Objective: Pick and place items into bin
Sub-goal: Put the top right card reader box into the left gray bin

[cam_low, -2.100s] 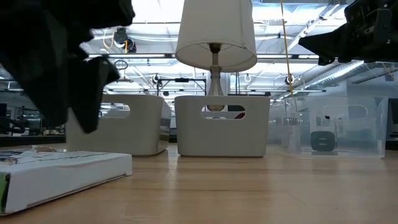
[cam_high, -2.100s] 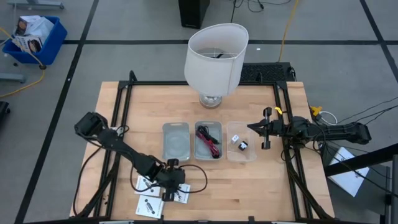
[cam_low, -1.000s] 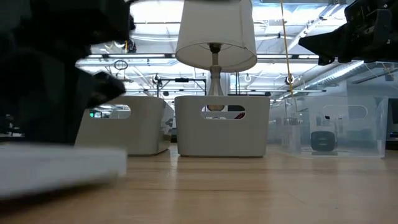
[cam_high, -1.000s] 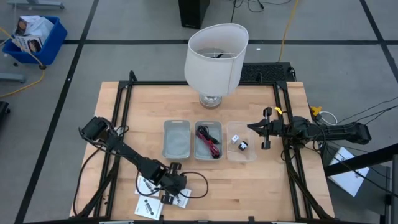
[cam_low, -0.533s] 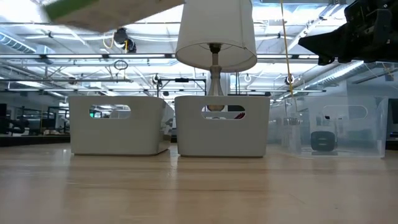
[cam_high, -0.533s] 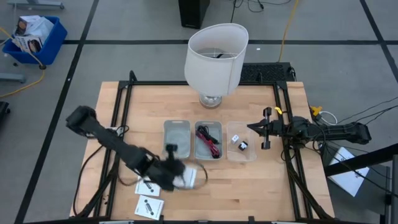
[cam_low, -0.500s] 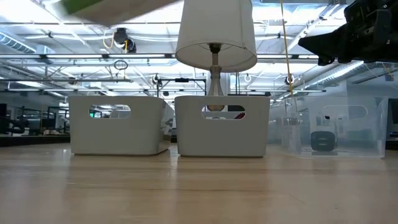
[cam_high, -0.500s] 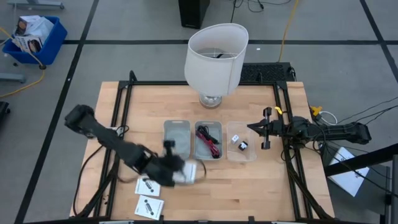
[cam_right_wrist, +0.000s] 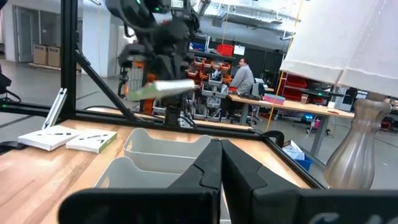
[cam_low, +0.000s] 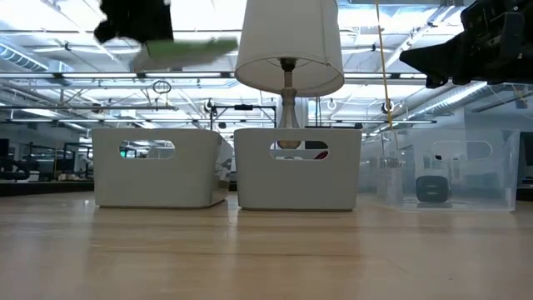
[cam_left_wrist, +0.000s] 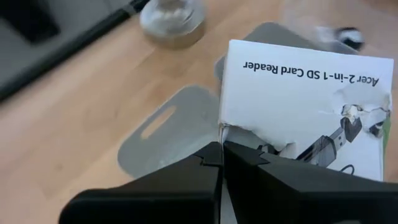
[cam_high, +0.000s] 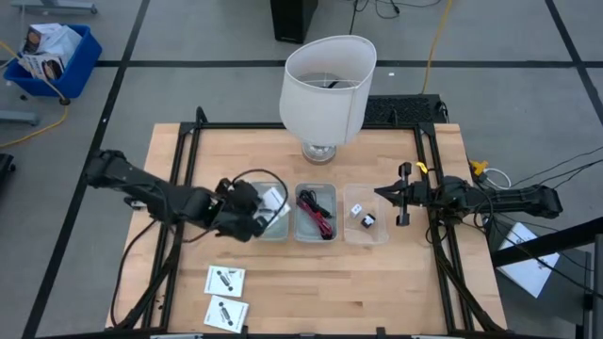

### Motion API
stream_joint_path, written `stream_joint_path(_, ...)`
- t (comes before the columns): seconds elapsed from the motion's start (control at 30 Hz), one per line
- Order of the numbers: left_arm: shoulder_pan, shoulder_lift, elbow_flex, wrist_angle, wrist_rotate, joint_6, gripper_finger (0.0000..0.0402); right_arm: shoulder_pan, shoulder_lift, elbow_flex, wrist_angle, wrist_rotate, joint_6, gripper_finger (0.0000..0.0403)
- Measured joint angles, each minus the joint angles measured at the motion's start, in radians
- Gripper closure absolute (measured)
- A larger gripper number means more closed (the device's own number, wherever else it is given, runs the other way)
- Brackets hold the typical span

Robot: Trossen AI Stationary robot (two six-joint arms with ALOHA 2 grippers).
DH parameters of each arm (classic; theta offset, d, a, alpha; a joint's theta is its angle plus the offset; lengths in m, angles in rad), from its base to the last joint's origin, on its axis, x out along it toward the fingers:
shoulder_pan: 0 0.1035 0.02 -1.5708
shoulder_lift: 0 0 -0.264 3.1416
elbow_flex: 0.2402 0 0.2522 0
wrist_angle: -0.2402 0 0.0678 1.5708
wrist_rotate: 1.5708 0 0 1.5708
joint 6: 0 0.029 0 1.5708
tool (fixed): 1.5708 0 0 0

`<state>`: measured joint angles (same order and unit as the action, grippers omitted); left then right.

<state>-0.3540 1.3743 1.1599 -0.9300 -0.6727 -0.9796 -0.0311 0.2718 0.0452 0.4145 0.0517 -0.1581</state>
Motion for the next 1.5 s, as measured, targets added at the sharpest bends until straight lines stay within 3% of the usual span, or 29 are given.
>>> stream_joint_path(0.23,0.097,0.001,-0.119,0.032,0.092,-0.278,0.0393,0.0,0.0,0.0,0.0,0.0,-0.003,0.0403)
stream_joint_path(0.37,0.134,0.001,-0.18,0.135,0.15,-0.377,0.0392,0.0,0.0,0.0,0.0,0.0,-0.011,0.0403)
stream_joint_path(0.7,0.178,0.001,-0.217,0.227,0.228,-0.443,0.0392,0.0,0.0,0.0,0.0,0.0,-0.014,0.0403)
stream_joint_path(1.5,0.164,0.097,-0.213,0.113,0.271,-0.458,0.0397,0.0,0.004,0.0,0.0,0.0,-0.019,0.0403)
